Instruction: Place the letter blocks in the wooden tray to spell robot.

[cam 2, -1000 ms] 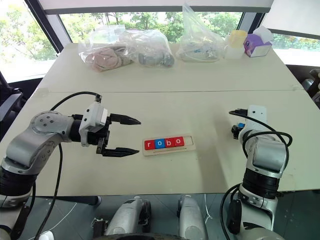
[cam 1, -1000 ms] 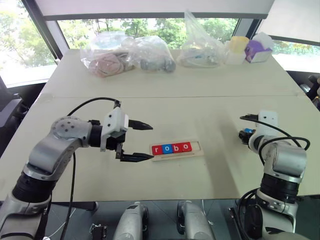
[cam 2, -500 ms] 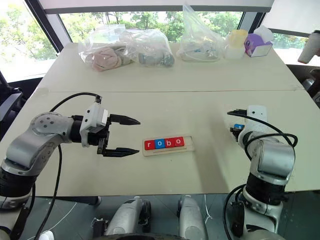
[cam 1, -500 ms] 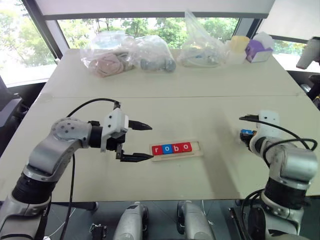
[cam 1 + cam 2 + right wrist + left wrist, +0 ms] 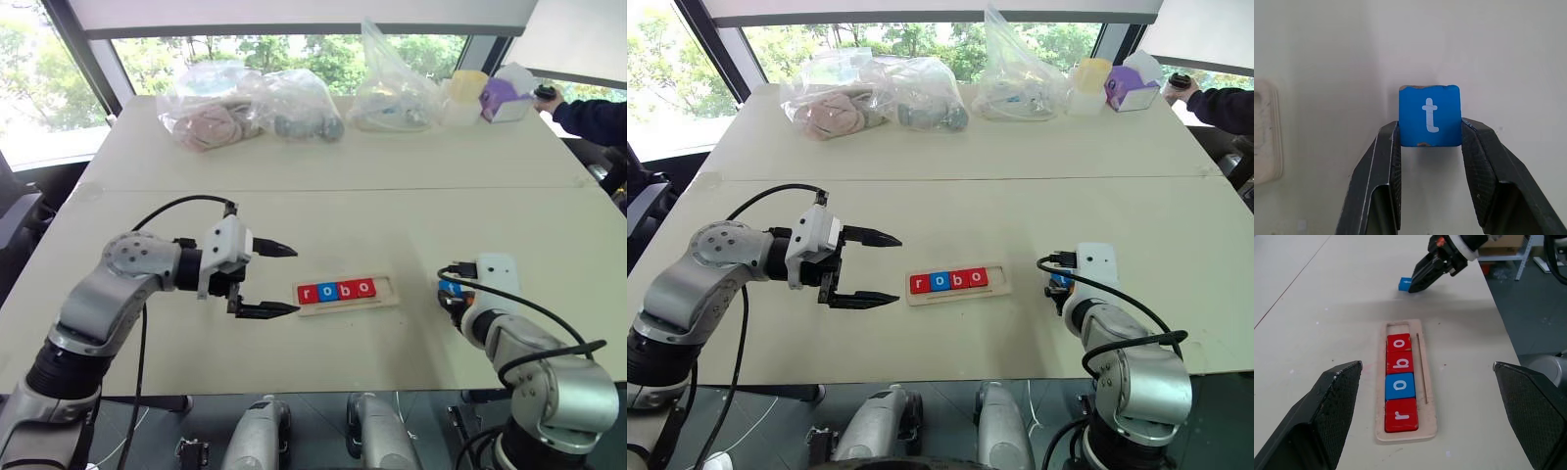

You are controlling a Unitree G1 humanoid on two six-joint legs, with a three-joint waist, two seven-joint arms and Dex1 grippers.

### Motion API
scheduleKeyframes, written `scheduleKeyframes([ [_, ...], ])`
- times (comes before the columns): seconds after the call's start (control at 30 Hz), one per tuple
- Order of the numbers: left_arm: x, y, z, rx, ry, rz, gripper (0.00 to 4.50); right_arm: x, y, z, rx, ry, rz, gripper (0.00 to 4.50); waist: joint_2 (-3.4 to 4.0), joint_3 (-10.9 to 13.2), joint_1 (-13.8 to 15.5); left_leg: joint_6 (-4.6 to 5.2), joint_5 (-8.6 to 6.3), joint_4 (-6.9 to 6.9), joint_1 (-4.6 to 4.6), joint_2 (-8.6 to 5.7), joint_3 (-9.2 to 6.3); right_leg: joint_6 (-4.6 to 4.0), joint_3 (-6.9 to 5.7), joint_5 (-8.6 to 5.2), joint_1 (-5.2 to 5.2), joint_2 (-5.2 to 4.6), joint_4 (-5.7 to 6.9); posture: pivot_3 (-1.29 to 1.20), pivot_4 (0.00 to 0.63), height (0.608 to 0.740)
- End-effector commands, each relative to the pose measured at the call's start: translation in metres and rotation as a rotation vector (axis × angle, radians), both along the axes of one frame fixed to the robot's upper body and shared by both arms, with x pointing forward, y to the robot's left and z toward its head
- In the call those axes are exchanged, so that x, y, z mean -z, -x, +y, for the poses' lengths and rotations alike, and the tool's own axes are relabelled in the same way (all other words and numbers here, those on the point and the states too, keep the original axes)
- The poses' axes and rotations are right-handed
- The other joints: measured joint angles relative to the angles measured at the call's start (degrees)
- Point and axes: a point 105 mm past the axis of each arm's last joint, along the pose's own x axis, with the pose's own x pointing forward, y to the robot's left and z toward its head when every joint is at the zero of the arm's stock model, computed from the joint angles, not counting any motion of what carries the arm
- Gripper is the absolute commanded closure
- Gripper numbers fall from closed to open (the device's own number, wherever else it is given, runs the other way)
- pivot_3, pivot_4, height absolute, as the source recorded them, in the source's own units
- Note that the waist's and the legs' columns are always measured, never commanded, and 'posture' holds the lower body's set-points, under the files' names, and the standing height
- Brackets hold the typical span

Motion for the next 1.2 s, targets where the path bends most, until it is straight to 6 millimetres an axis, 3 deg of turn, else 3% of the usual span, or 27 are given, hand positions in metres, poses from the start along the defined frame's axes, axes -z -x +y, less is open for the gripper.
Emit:
scheduleKeyframes([
  [0.03, -0.007, 0.001, -0.003, 0.023, 0.006, -0.044, 0.00, -0.007, 0.002, 0.006, -0.015, -0.001, -0.036, 3.35, 0.00, 0.00, -0.01, 0.00, 0.00, 0.00, 0.00, 0.00, 0.00, 0.00, 0.00, 0.00, 0.00, 0.00, 0.00, 0.00, 0.150, 0.740],
  [0.27, -0.008, 0.002, -0.005, 0.025, 0.010, -0.050, 0.00, -0.003, -0.001, 0.002, 0.001, 0.005, -0.008, 3.35, 0.00, 0.00, 0.05, 0.00, 0.00, 0.00, -0.02, 0.00, 0.00, 0.00, 0.00, 0.00, -0.01, -0.01, -0.03, 0.00, 0.150, 0.740],
  [0.47, -0.008, 0.004, -0.005, 0.022, 0.016, -0.044, 0.00, -0.004, -0.001, 0.004, -0.039, 0.031, -0.006, 0.34, 0.01, 0.00, 0.00, -0.01, -0.01, -0.03, -0.02, 0.00, 0.00, -0.01, 0.00, 0.00, -0.03, -0.01, -0.03, 0.00, 0.150, 0.740],
  [0.5, -0.009, 0.004, -0.005, 0.021, 0.020, -0.042, 0.00, -0.007, -0.001, 0.004, -0.076, 0.051, -0.008, 0.05, 0.01, 0.00, 0.01, 0.00, -0.01, -0.03, -0.03, 0.00, 0.00, -0.01, 0.00, 0.00, -0.03, -0.01, -0.03, 0.00, 0.150, 0.740],
  [0.6, -0.011, 0.005, -0.005, 0.020, 0.028, -0.036, 0.00, -0.018, 0.000, 0.009, -0.248, 0.110, -0.007, 0.05, 0.01, 0.01, 0.05, 0.00, -0.01, -0.03, -0.04, 0.00, 0.01, -0.01, 0.00, -0.01, -0.01, -0.04, -0.09, 0.00, 0.150, 0.740],
  [0.77, -0.013, 0.005, -0.003, 0.026, 0.030, -0.026, 0.00, -0.065, -0.003, 0.004, -0.665, 0.239, 0.059, 0.05, 0.09, 0.10, -0.08, 0.04, -0.03, -0.01, -0.06, -0.01, 0.08, 0.00, 0.00, -0.01, -0.03, -0.10, -0.15, 0.00, 0.150, 0.740],
  [0.83, -0.013, 0.003, -0.004, 0.031, 0.028, -0.029, 0.00, -0.074, 0.000, -0.002, -0.818, 0.284, 0.098, 0.05, 0.00, 0.08, 0.11, 0.04, -0.03, -0.03, -0.04, 0.00, 0.02, 0.00, -0.04, -0.02, -0.01, -0.07, -0.17, 0.00, 0.150, 0.740],
  [1.0, -0.014, -0.002, -0.006, 0.037, 0.028, -0.043, 0.00, -0.068, 0.002, -0.018, -1.161, 0.394, 0.157, 0.05, -0.05, 0.09, 0.31, 0.10, -0.09, -0.13, -0.08, 0.01, -0.03, 0.10, -0.12, -0.13, 0.07, -0.02, -0.28, 0.00, 0.150, 0.740],
  [1.2, -0.015, -0.003, -0.007, 0.023, 0.035, -0.054, 0.00, -0.050, -0.019, -0.036, -1.264, 0.418, 0.199, 0.05, -0.07, 0.11, -0.10, 0.20, -0.14, 0.04, -0.06, -0.05, 0.19, 0.10, -0.02, -0.08, 0.05, -0.16, -0.25, 0.00, 0.150, 0.740],
])
